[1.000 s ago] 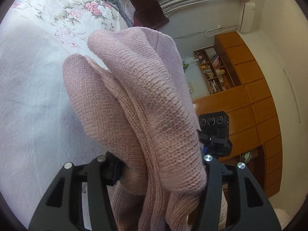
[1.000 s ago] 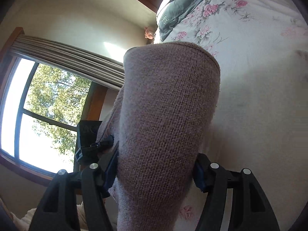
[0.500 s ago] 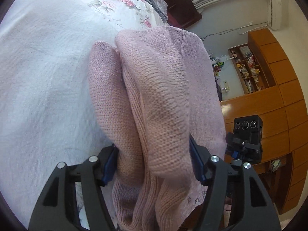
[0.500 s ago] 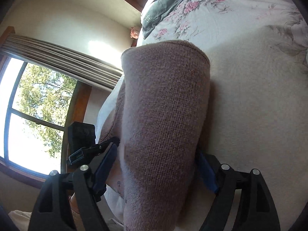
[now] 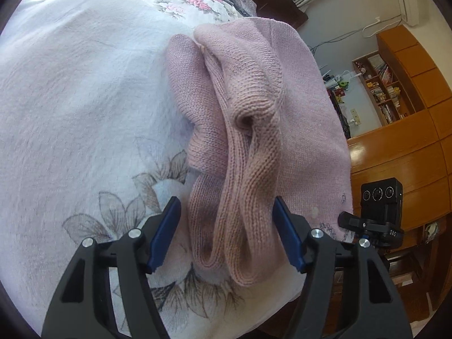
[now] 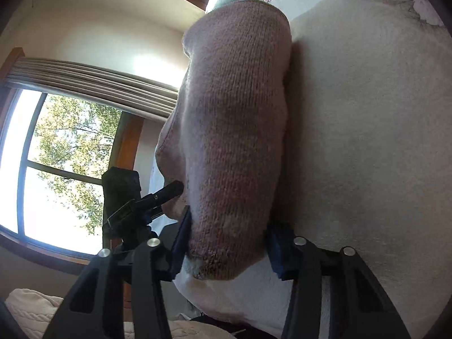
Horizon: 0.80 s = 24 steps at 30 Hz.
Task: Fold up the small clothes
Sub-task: 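Open both tools and withdraw them from the folded sweater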
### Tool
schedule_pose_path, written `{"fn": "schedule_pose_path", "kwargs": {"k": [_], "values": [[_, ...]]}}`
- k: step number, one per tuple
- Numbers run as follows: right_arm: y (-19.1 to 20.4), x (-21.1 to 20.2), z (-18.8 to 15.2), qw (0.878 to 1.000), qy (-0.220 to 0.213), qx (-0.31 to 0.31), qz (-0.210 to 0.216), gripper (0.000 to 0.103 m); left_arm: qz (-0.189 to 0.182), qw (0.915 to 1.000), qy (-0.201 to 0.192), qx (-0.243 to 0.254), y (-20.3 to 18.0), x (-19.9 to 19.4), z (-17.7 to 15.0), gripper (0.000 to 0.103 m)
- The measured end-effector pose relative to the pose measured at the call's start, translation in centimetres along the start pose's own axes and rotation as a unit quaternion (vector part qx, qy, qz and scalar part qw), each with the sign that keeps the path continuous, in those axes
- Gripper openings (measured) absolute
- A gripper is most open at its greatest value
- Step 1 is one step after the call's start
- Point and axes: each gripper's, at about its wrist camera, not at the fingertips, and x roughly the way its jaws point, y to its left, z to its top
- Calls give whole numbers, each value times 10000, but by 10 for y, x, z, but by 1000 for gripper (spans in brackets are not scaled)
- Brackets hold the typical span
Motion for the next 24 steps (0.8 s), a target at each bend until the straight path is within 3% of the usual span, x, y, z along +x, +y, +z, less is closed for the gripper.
{"fn": "schedule_pose_path", "kwargs": {"k": [3,9,13,16,19,24], "values": [[18,-10,-3,9990,-73,-282,-335,30,101,9999,-26,104,2,-8,-3,65],[24,13,-3,9925,108,-360,-1167,31,173,9998,44,122,12,-6,-16,66],[25,15,-3,9923,5,-266,-1212,34,249,9995,-6,187,13,-10,-21,66],[47,15,-3,9877,-192,-400,-1502,49,421,9990,-34,139,8,-16,-22,69],[65,7,-8,9731,-384,-708,-2160,80,796,9967,-69,145,-8,-24,-27,75],[88,4,-20,9547,-572,-1034,-2731,88,1127,9935,-126,62,-22,-40,-41,75]]}}
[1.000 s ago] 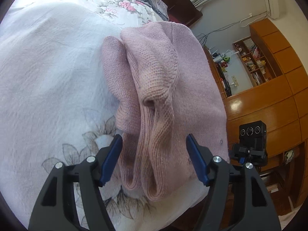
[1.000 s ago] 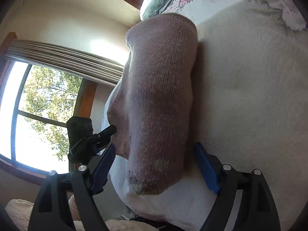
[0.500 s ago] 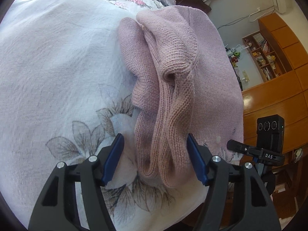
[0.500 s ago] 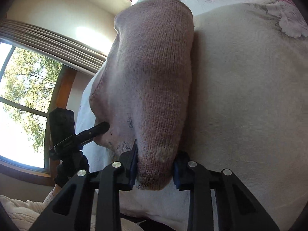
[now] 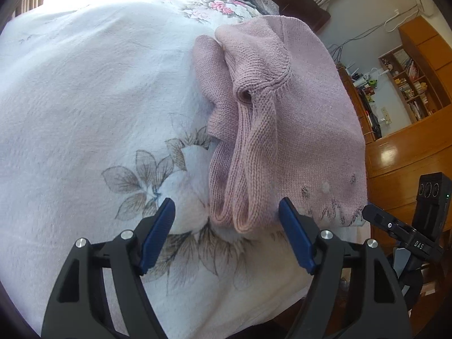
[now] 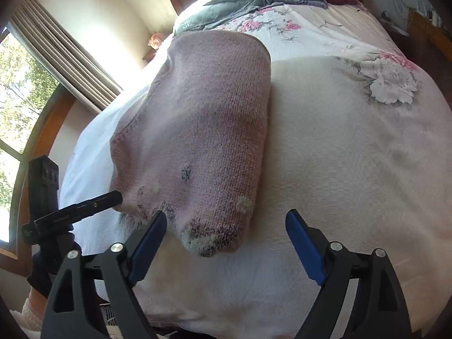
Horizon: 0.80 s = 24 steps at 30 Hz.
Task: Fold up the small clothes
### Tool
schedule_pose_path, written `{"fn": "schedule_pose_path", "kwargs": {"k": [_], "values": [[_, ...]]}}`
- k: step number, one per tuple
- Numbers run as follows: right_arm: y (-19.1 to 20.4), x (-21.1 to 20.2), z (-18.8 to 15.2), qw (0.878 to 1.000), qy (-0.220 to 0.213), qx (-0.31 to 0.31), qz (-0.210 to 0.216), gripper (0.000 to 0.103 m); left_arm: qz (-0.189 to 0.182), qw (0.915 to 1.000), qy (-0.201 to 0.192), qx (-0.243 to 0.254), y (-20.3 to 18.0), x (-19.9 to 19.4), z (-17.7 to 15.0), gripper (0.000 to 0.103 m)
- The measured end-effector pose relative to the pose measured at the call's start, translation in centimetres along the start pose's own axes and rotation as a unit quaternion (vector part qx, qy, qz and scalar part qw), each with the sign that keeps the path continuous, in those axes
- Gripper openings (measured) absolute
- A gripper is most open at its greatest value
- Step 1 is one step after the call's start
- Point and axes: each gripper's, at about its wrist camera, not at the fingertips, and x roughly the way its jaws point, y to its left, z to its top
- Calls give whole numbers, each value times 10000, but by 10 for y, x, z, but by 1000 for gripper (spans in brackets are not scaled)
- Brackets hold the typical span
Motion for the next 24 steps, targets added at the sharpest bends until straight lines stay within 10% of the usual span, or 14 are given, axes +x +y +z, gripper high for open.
{"fn": "schedule_pose_path", "kwargs": {"k": [8,24], "values": [[22,-29,-15,9940,-290,-448,-957,95,673,9969,-252,304,-27,-33,-20,78],[44,-70,-19,9870,-758,-413,-1359,99,1308,9864,-712,688,-60,-84,-32,83]]}}
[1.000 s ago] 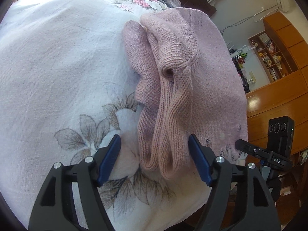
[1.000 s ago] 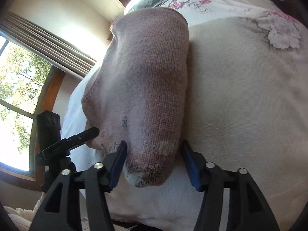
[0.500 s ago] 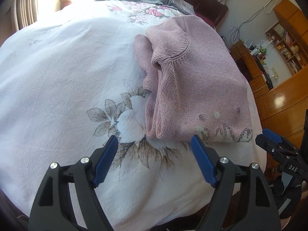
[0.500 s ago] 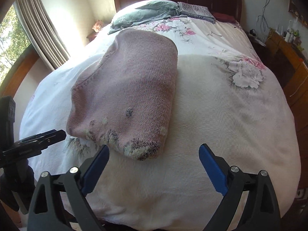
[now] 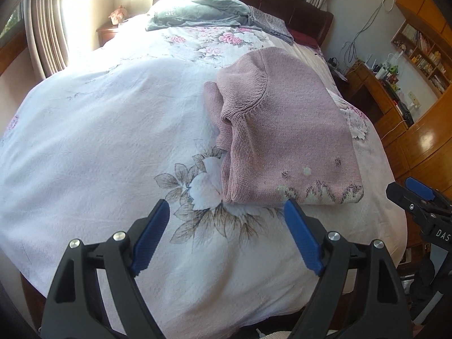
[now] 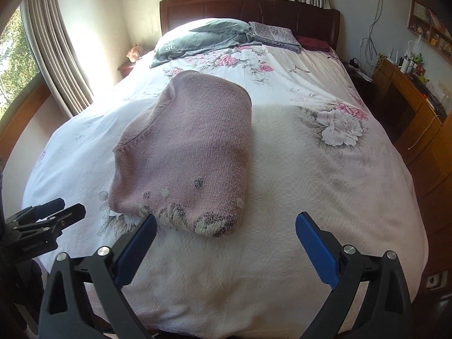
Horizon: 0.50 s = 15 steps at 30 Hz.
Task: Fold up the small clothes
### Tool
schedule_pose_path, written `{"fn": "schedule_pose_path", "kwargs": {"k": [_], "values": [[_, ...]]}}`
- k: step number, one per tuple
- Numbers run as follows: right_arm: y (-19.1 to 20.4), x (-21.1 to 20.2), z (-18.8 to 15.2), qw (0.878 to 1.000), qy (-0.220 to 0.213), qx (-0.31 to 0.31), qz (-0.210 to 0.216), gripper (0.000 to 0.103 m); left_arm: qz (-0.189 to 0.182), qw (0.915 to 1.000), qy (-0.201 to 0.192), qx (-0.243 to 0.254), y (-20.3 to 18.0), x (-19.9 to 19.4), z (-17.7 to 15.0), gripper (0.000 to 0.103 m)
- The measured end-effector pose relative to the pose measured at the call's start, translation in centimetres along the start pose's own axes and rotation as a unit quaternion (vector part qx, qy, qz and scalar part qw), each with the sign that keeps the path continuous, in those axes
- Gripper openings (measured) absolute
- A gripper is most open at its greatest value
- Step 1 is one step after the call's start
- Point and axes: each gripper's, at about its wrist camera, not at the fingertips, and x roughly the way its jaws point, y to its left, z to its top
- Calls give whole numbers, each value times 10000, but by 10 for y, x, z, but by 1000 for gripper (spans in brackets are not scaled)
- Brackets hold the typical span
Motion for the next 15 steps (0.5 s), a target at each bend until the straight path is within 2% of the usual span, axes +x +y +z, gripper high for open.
{"fn": "schedule_pose_path", "kwargs": {"k": [5,13,15], "values": [[2,-5,0,10000,-20,17,33,99,59,10000,-10,34,-5,-3,-3,84],[3,-11,-1,9998,-55,19,-172,99,108,9999,-60,116,-11,-9,-7,84],[2,-12,-1,9999,-61,32,-158,99,118,9998,-55,121,-12,-9,-7,88]]}}
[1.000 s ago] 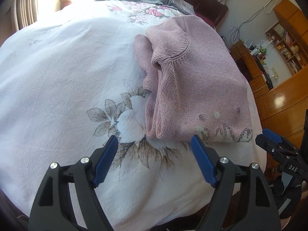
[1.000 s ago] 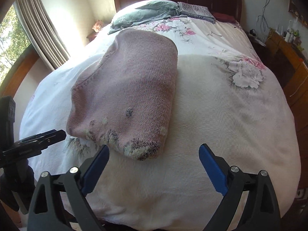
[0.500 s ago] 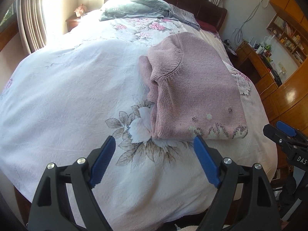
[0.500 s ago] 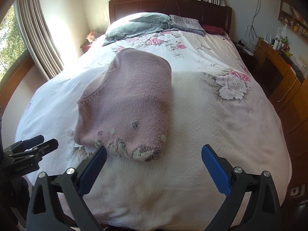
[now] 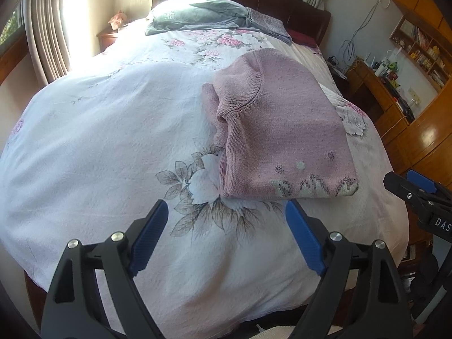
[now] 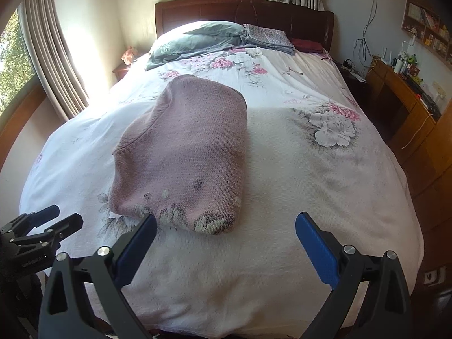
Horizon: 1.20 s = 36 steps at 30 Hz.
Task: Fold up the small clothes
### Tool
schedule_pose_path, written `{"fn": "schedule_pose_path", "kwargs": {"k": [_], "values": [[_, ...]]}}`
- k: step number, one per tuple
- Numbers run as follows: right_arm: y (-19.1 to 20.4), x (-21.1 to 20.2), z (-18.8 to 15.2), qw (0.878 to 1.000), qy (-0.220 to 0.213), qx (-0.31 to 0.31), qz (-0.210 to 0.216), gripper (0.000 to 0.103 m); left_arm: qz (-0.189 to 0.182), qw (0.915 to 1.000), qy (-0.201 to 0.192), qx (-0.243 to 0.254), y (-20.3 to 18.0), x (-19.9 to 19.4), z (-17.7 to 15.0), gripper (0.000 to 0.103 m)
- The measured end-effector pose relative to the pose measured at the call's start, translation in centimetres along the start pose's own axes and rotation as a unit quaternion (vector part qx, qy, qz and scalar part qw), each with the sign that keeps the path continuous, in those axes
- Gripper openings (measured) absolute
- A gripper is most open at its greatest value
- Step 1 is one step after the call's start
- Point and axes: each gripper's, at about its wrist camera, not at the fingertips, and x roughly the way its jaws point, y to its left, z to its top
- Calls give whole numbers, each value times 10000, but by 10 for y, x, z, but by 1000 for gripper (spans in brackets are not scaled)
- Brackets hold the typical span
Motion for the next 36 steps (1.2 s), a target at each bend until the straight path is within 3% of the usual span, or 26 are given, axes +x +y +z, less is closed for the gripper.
{"fn": "schedule_pose_path", "kwargs": {"k": [5,10,36], "values": [[0,-1,-1,10000,24,8,-1,99,64,9999,-50,70,-3,-3,0,89],[5,4,-3,9992,152,-92,-366,99,84,9999,21,113,-8,0,-1,90],[0,17,-9,9990,439,31,-115,99,250,9996,120,37,1,5,-7,90]]}}
